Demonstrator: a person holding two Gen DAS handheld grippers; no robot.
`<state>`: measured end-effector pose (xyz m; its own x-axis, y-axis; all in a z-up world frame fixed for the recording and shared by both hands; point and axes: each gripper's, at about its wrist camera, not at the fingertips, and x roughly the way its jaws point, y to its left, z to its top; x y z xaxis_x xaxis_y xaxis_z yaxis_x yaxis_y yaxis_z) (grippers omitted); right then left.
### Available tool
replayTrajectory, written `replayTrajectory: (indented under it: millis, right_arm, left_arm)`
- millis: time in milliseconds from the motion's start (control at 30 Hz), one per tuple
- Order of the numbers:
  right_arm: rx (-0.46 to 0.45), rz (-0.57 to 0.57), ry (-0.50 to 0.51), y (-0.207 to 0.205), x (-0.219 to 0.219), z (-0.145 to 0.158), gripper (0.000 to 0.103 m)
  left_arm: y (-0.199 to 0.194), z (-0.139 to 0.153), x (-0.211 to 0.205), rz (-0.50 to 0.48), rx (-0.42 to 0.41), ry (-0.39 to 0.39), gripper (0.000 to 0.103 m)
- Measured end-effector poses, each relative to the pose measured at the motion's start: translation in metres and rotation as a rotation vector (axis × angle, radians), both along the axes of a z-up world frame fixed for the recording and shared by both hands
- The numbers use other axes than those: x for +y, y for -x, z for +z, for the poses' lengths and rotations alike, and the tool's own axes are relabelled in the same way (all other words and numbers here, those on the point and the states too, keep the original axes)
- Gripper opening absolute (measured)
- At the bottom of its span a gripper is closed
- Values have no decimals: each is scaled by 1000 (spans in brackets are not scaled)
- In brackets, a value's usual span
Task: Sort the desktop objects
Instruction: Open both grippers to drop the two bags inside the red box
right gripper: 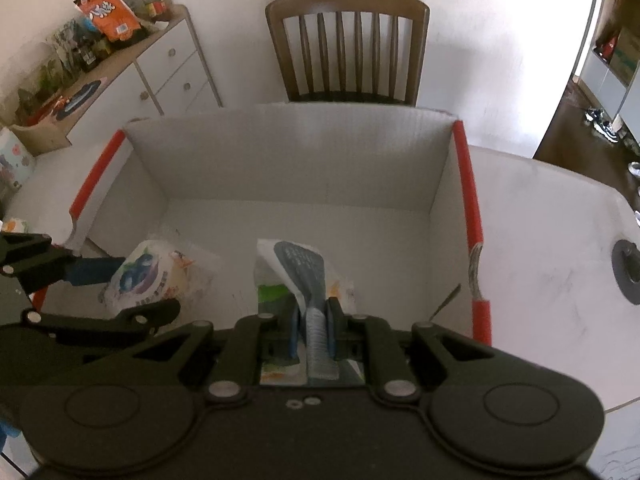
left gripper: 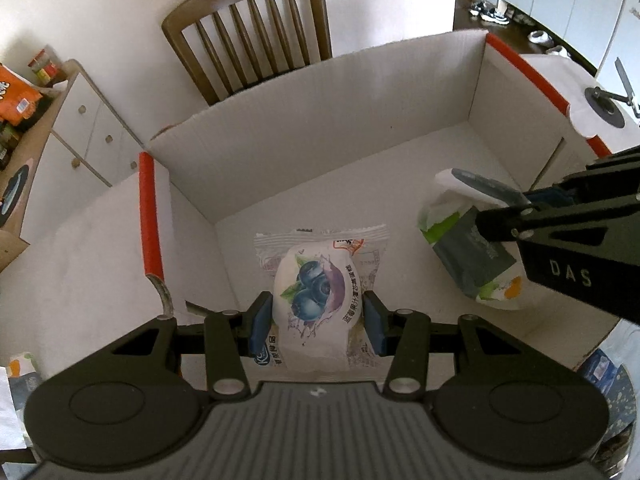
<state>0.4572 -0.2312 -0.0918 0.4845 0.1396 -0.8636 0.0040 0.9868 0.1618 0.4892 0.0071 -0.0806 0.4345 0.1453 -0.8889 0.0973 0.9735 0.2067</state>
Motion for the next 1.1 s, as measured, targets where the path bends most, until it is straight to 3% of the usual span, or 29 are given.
replayTrajectory:
  millis: [267,533,733,1100]
  right_arm:
    - [16,10,4,1,2,-3,13]
    - [44,4,-8,-1,0,-6,22]
    - [38,-3,-20,1,1,-2,25]
    - [-4,5,-40,14,-5,27,28]
  left_arm:
    - [-3,-11,2,-3,52,19,48]
    - [-3,-17,0,23,69,42,52]
    - [-1,-13,-4,29,51,60,60]
    - [13,16,-6,19,-13,90,61]
